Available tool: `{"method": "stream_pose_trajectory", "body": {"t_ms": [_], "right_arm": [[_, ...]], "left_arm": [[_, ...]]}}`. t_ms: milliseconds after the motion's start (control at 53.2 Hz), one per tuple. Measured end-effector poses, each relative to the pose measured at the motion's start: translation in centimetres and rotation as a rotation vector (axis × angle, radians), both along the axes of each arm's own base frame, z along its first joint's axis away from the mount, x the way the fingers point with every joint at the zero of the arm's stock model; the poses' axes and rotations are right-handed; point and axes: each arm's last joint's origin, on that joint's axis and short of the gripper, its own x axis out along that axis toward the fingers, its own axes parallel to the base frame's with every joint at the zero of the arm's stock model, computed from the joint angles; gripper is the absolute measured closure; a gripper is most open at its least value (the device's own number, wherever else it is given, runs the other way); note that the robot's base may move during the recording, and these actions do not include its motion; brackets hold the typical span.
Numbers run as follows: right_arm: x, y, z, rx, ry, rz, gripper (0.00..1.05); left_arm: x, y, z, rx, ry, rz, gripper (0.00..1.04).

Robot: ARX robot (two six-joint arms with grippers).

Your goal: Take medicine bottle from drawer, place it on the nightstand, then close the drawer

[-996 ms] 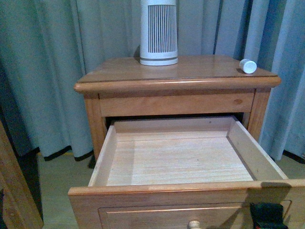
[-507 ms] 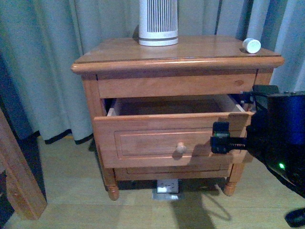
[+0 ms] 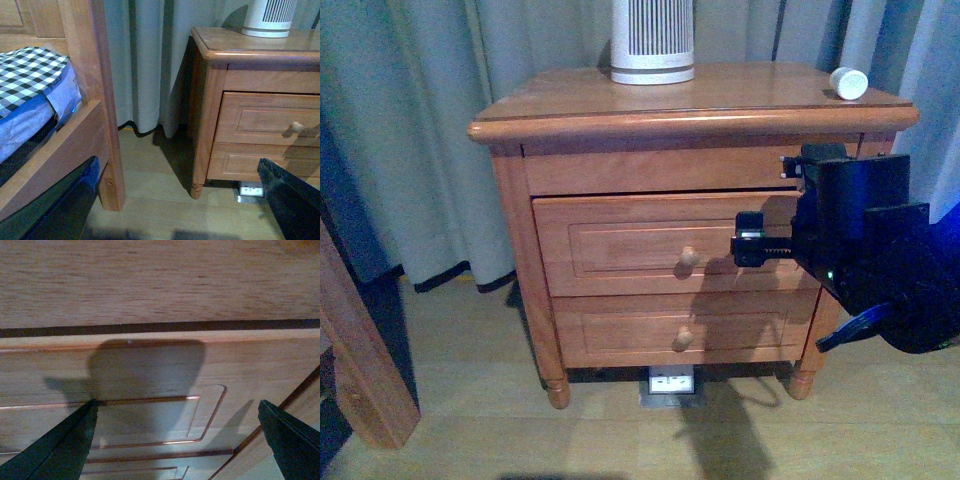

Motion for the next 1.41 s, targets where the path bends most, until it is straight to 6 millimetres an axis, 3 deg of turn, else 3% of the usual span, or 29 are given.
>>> {"method": "stream_pose_trajectory", "body": {"t_ms": [244, 413, 470, 601, 733, 883, 1033, 1127, 1315, 1409], "right_arm": [[-0.6, -0.4, 0.8, 0.004, -0.003, -0.013, 0.07], [-4.8, -1.3, 4.1, 0.047, -0.002, -0.048, 0.07], [-7.4, -1.7, 6.1, 0.050, -0.017, -0.064, 0.07], [-16.5, -4.0, 11.6, 0.010, -0.084, -0.143, 0.07], [-23.7, -6.4, 14.7, -0.045, -0.129, -0.246, 0.07], [-30.8, -7.4, 16.9, -0.100, -0.229, -0.335, 0.07], [-35.7, -7.3, 16.7, -0.121, -0.269, -0.356, 0.07], [-37.0, -6.8, 15.3, -0.119, -0.270, -0.328, 0.07], [-37.0, -6.4, 14.2, -0.123, -0.245, -0.284, 0.07], [-37.1, -7.0, 13.7, -0.064, -0.250, -0.016, 0.25]], "left_arm": [[0.0, 0.0, 0.0, 0.000, 0.000, 0.000, 0.07], [0.0, 0.0, 0.0, 0.000, 0.000, 0.000, 0.07], [0.0, 0.0, 0.0, 0.000, 0.000, 0.000, 0.07], [0.0, 0.0, 0.0, 0.000, 0.000, 0.000, 0.07], [0.0, 0.0, 0.0, 0.000, 0.000, 0.000, 0.07], [0.0, 0.0, 0.0, 0.000, 0.000, 0.000, 0.07], [0.0, 0.0, 0.0, 0.000, 0.000, 0.000, 0.07], [0.0, 0.0, 0.0, 0.000, 0.000, 0.000, 0.07], [0.0, 0.0, 0.0, 0.000, 0.000, 0.000, 0.07], [0.0, 0.0, 0.0, 0.000, 0.000, -0.001, 0.07]]}}
